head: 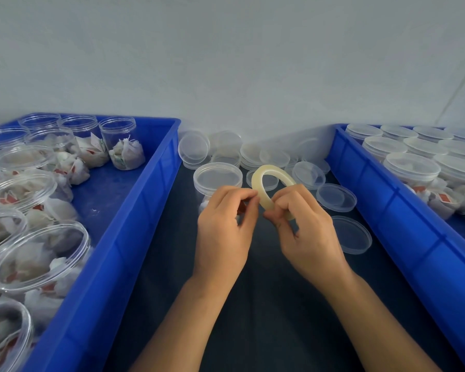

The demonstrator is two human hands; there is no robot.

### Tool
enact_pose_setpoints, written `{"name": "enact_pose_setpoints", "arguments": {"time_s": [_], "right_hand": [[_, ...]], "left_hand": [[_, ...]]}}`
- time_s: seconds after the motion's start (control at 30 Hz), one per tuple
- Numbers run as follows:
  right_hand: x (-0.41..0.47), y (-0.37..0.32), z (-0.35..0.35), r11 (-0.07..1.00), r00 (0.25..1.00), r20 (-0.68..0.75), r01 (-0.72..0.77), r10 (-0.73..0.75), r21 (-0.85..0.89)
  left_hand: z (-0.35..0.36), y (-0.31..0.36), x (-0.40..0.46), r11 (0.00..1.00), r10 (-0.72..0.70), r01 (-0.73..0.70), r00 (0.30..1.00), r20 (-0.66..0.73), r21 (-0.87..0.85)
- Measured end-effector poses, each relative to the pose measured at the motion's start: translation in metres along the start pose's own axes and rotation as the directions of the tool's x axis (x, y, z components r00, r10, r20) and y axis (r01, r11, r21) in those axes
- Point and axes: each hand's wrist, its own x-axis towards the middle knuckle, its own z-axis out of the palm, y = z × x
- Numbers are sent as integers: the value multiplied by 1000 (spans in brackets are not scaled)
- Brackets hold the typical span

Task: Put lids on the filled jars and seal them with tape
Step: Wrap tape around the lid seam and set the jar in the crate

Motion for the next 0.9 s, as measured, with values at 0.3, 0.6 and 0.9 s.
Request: {"name": "enact_pose_setpoints", "arguments": {"time_s": [0.3, 0.6, 0.9], "right_hand": [[-1, -2, 1, 999, 999, 23, -34, 34, 3], [-1, -1, 3, 993, 993, -45, -108, 106, -52], [-2, 1, 3, 987, 985, -77, -155, 152, -44]], "left_hand": [[1, 0, -1, 999, -34, 33, 997, 63, 15], [1, 3, -1, 997, -79, 78, 985, 155, 16], [1, 6, -1, 978, -172, 188, 973, 155, -92]]}}
